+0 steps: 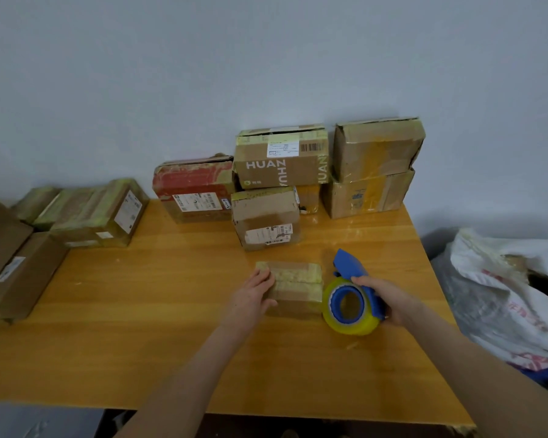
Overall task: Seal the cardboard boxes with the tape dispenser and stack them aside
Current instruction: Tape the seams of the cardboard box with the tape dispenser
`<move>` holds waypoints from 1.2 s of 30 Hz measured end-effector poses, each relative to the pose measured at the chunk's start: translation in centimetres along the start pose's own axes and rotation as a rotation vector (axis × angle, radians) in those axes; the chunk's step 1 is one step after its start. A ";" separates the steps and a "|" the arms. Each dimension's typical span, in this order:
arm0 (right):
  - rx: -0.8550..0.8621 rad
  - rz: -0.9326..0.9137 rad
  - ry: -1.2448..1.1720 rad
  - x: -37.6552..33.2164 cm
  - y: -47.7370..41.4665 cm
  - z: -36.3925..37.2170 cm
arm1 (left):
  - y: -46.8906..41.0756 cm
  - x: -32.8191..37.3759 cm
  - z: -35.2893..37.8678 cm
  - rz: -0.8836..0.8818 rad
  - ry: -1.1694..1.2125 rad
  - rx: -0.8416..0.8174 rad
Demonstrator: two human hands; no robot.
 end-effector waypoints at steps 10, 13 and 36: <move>0.040 -0.484 0.351 -11.5 6.2 -0.2 | 0.0 -0.4 0.3 -0.019 0.085 0.044; -0.096 -0.554 0.501 -13.8 8.1 3.1 | 0.0 -0.7 0.3 -0.008 0.142 0.049; -0.199 -0.596 0.649 -12.7 6.7 6.7 | -2.3 0.0 -3.7 -0.666 1.463 0.048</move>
Point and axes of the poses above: each hand's wrist, its own y-axis away from the middle knuckle, its own z-axis out of the palm, x = y × z, the point moved 5 cm from there along -y, towards the middle knuckle, and after that the axes turned 7 degrees about y, right-handed, at the moved point
